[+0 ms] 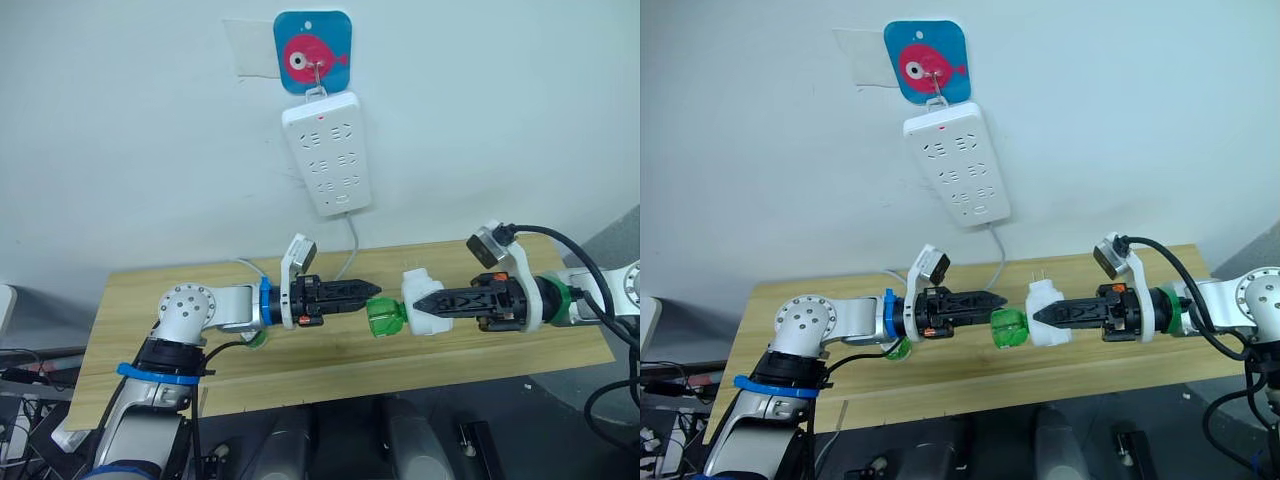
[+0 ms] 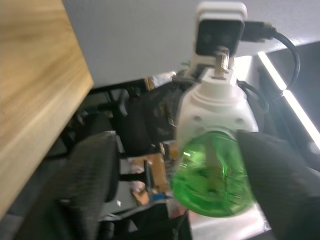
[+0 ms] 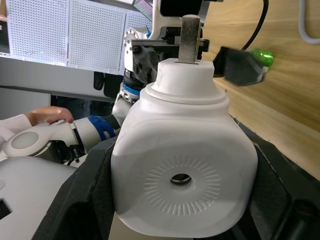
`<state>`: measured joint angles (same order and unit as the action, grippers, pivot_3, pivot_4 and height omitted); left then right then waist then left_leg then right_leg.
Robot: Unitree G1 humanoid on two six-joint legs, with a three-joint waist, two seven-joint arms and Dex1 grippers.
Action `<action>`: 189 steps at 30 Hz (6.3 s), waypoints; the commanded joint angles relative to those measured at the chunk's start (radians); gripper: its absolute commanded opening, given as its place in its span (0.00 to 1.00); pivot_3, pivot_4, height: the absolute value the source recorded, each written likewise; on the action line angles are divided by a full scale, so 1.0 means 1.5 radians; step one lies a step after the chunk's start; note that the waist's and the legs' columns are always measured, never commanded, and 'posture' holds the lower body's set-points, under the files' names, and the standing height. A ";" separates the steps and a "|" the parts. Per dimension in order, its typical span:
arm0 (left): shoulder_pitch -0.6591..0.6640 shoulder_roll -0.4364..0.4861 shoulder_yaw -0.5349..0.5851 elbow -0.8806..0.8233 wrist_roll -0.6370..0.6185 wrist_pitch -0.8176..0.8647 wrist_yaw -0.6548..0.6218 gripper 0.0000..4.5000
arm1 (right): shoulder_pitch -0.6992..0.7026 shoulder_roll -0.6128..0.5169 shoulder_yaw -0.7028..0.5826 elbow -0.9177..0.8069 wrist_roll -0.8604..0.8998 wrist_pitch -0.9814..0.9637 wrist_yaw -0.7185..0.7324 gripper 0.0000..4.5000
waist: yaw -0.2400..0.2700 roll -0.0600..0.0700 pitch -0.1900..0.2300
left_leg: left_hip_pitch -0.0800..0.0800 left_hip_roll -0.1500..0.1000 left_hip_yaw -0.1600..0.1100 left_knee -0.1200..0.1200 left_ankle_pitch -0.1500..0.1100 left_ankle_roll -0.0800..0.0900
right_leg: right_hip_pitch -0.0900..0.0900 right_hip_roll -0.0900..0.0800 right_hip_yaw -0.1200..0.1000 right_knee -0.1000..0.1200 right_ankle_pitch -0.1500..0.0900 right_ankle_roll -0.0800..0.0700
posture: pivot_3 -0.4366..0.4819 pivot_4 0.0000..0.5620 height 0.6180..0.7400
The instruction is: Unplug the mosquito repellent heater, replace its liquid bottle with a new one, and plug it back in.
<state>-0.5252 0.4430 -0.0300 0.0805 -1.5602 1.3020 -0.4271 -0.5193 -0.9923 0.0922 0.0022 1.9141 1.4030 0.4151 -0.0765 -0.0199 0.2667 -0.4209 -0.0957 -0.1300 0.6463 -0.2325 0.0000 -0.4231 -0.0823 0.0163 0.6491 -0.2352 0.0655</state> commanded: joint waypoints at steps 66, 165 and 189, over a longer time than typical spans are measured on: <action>0.095 0.077 -0.252 -0.155 0.612 -0.953 -0.293 0.51 | -0.025 0.018 -0.019 0.028 0.039 0.012 0.014 0.67 | 0.011 0.000 0.001 | -0.003 0.000 0.001 0.000 0.000 0.001 | -0.001 -0.004 -0.001 -0.002 0.002 0.000 | 0.34 0.50 1.00; 0.167 -0.091 -0.163 -0.296 0.758 -0.759 -0.175 0.51 | 0.279 0.518 -0.191 -0.502 0.039 -0.523 -0.750 0.99 | -0.006 0.003 0.019 | 0.000 0.001 0.006 -0.001 0.000 0.002 | -0.001 -0.003 0.001 -0.002 0.002 0.002 | 0.28 0.54 1.00; 0.183 -0.135 -0.173 -0.309 0.806 -0.765 -0.175 0.51 | 0.252 0.433 -0.070 -0.508 0.039 -0.633 -0.730 0.19 | -0.007 0.003 0.019 | 0.000 0.001 0.006 -0.001 0.000 0.002 | -0.001 -0.003 0.000 -0.001 0.002 0.002 | 0.31 0.53 1.00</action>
<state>-0.2568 0.2497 -0.2710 -0.3446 -0.3513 0.1625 -0.6871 -0.1386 -0.3388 -0.0316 -0.7052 1.9482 0.4577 -0.7014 -0.0866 -0.0160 0.2957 -0.4202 -0.0945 -0.1212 0.6449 -0.2324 0.0031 -0.4244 -0.0863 0.0165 0.6478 -0.2317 0.0686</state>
